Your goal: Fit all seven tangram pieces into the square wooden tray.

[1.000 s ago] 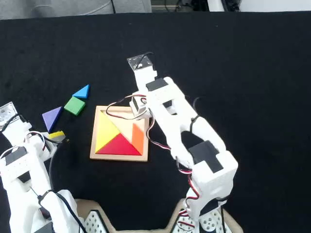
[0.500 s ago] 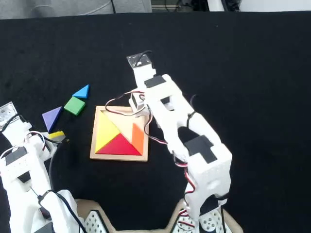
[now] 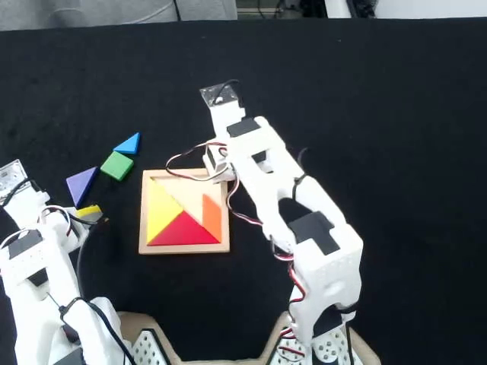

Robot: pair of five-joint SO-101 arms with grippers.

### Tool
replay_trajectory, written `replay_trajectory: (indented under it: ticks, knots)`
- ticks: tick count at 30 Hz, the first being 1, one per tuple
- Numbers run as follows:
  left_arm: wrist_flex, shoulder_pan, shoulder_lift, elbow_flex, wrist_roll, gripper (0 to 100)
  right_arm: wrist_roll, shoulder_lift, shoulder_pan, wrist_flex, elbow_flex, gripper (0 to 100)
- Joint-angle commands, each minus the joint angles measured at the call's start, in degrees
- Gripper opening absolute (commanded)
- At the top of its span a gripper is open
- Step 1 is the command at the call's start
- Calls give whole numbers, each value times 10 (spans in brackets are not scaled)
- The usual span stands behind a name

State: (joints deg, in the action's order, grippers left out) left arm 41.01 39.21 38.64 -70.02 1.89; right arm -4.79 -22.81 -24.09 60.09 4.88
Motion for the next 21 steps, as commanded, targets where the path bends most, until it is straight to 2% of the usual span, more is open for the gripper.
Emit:
replay_trajectory:
  ticks: [1,8,18,21]
  knots:
    - [-10,-3,10,2,4,385,24,5,32,-28,-29,15]
    - [-10,-3,10,2,4,385,31,5,40,-25,-36,18]
    - [-10,-3,9,4,4,385,33,9,-19,66,-78,15]
    - [-10,-3,8,4,3,385,57,9,-32,69,-78,15]
